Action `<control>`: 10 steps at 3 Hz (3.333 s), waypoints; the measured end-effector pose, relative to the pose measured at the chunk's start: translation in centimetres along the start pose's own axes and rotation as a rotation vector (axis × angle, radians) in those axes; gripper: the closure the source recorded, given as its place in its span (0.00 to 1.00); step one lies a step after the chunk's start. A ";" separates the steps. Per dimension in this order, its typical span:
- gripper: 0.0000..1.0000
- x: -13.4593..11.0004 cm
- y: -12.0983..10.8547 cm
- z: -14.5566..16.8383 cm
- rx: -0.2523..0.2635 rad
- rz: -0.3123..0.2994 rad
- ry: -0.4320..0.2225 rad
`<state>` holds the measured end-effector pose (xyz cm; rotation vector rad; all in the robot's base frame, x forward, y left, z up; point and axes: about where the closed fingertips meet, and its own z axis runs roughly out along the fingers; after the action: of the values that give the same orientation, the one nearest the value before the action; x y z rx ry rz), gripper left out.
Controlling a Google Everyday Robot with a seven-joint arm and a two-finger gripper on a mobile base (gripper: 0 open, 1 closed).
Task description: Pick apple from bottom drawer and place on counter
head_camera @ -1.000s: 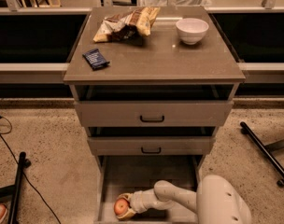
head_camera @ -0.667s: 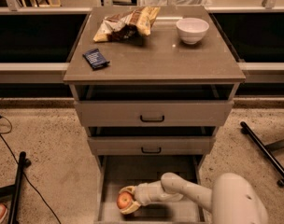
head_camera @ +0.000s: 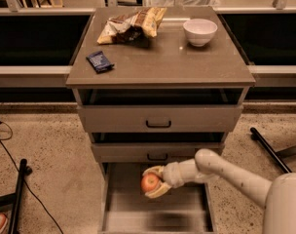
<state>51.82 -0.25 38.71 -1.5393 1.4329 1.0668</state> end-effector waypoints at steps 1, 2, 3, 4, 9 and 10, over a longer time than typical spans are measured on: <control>1.00 -7.9 -3.0 -10.2 0.022 -0.018 0.002; 1.00 -16.2 -2.5 -19.3 0.031 -0.048 0.021; 1.00 -19.6 -0.4 -22.8 0.087 -0.060 0.025; 1.00 -20.2 -0.5 -23.4 0.095 -0.064 0.033; 1.00 -42.0 -10.8 -35.4 0.404 0.001 -0.005; 1.00 -38.6 -11.4 -34.1 0.504 0.121 0.009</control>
Offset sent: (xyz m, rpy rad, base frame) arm 0.0321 -0.1689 0.3029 -0.0387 -0.0580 -0.0078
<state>65.00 -17.24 86.85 -1.1074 1.6617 0.6908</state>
